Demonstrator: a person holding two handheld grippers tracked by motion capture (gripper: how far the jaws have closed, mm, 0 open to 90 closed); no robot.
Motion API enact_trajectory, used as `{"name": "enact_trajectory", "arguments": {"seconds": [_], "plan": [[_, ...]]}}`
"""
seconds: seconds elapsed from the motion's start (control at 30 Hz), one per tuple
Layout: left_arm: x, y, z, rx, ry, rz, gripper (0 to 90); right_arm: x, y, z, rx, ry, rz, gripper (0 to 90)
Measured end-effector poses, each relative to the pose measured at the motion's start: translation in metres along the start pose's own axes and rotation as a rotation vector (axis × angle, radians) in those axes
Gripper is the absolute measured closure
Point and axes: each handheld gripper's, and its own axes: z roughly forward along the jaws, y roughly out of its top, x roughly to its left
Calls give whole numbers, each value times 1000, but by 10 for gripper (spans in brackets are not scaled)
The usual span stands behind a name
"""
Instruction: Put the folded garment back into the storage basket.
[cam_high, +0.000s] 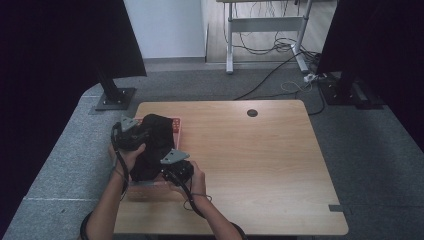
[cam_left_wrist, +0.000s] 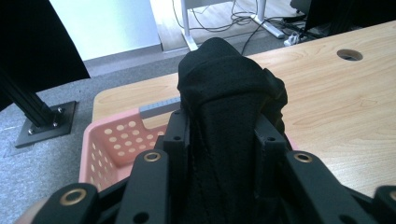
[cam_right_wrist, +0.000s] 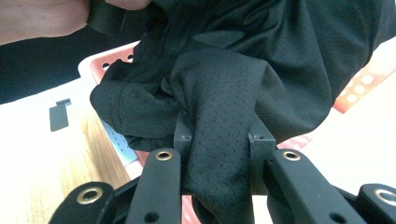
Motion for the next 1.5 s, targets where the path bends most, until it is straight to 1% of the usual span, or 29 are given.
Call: {"name": "enact_trajectory", "arguments": {"seconds": [0.2,0.23,0.27,0.3,0.33,0.37,0.4,0.43,0.5,0.53,0.57,0.63,0.7,0.8,0.9,1.07,1.23,1.33,1.43,1.5], "plan": [[2,-6,4,16,-1,-11,639,0,-1,2,12,7,2,715],[2,-8,6,22,4,-17,631,0,-2,3,12,9,2,710],[3,-9,8,28,12,-32,602,0,-2,3,13,12,3,694],[5,-10,10,38,6,-45,563,0,-2,4,14,17,6,630],[6,-12,13,65,-13,-54,537,-1,-2,5,16,18,14,546],[6,-14,17,101,-21,-53,492,-1,-2,6,22,10,21,433],[4,-15,19,116,-5,-48,422,-2,-3,7,23,3,26,358],[4,-16,19,116,0,-44,391,-3,-3,6,24,0,33,333],[4,-18,19,114,-22,-61,357,-6,-5,5,27,3,46,299],[3,-19,20,116,-23,-57,334,-8,-7,4,27,3,49,288],[3,-19,19,113,-21,-57,326,-9,-8,3,26,1,55,285],[2,-20,20,113,-31,-64,310,-13,-12,0,21,9,70,282],[-1,-20,20,112,-35,-67,281,-15,-14,-4,15,16,74,273],[-8,-21,20,106,-51,-63,251,-19,-17,-10,3,26,72,261],[-16,-22,19,94,-76,-48,231,-23,-19,-19,-16,36,68,249],[-26,-22,17,76,-105,-41,218,-30,-25,-32,-28,56,60,247],[-38,-25,14,66,-130,-31,219,-38,-32,-45,-28,54,56,252],[-49,-27,11,62,-149,-9,220,-45,-38,-53,-31,45,60,253],[-64,-30,8,53,-178,24,222,-52,-45,-63,-32,35,63,254],[-75,-32,5,49,-200,54,224,-57,-50,-70,-27,20,63,255]]}}
